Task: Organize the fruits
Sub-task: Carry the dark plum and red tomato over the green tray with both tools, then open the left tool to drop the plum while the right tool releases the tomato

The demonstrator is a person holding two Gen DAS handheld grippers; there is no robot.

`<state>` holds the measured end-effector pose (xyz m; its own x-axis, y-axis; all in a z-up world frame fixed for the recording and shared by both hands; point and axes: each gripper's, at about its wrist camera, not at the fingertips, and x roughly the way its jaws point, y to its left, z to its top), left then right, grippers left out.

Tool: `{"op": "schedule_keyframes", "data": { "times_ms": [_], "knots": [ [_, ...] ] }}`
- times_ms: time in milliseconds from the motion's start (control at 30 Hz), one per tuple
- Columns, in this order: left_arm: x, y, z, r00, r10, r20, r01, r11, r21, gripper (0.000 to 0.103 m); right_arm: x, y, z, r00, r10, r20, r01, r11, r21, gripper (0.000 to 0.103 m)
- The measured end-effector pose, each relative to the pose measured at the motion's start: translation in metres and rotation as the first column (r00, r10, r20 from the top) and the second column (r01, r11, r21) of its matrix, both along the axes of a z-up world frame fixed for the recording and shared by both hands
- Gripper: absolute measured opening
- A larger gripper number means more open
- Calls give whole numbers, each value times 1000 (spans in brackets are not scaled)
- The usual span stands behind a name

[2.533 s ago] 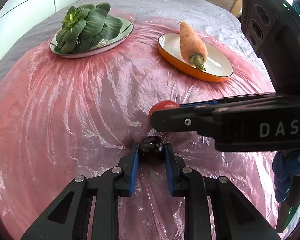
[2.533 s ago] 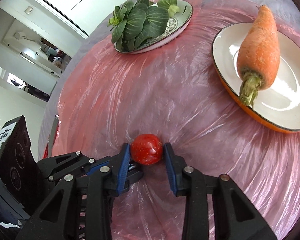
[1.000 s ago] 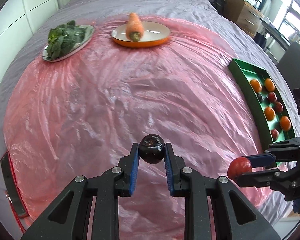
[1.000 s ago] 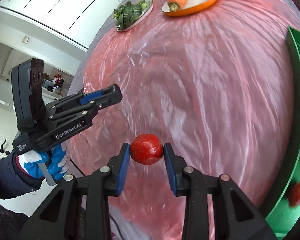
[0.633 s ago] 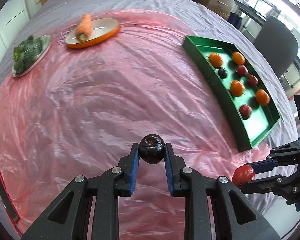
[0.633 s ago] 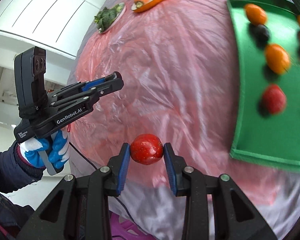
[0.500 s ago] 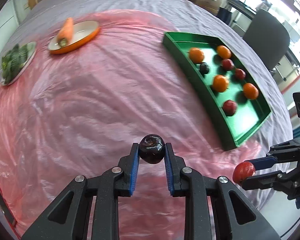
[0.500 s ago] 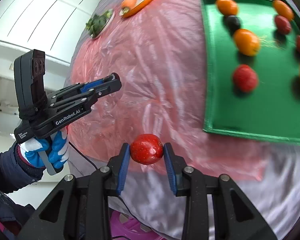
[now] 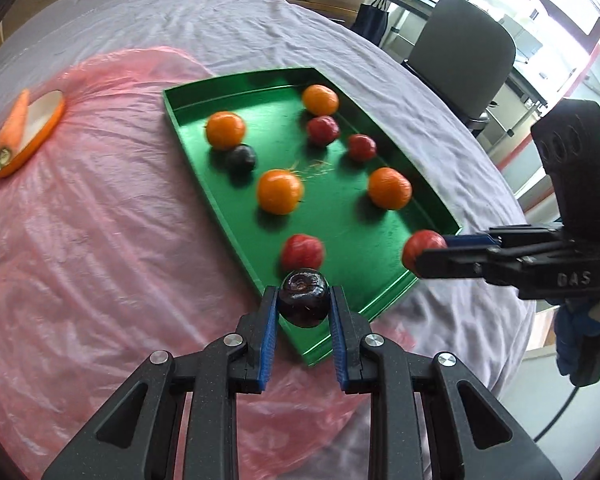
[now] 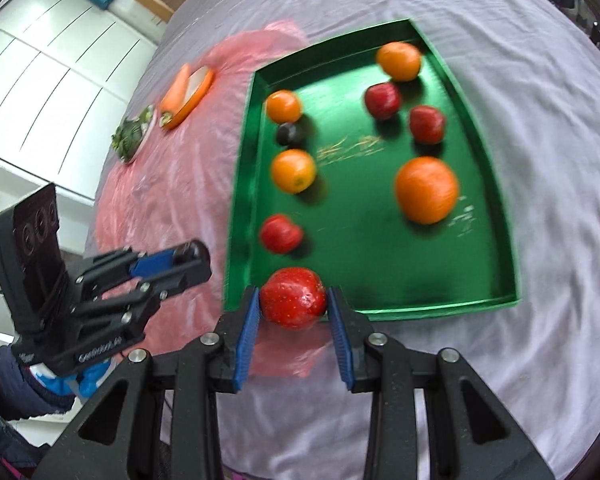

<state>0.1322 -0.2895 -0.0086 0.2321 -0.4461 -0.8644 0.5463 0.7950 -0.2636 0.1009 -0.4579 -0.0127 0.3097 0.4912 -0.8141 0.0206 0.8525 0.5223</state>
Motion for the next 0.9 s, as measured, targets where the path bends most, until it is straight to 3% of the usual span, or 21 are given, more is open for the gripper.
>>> {"op": "schedule_keyframes", "data": {
  "times_ms": [267,600,900],
  "knots": [
    [4,-41,-13,999,-40,-7,40,999,-6,21,15,-27,-17,1000,2,18,0,994,-109,47],
    [28,-82,-29,999,-45,-9,45,999,20,21,20,-28,-32,993,113,14,-105,954,-280,48],
    [40,-94,-49,999,-22,-28,24,998,62,21,20,-33,-41,991,128,29,-114,948,-296,48]
  ]
}}
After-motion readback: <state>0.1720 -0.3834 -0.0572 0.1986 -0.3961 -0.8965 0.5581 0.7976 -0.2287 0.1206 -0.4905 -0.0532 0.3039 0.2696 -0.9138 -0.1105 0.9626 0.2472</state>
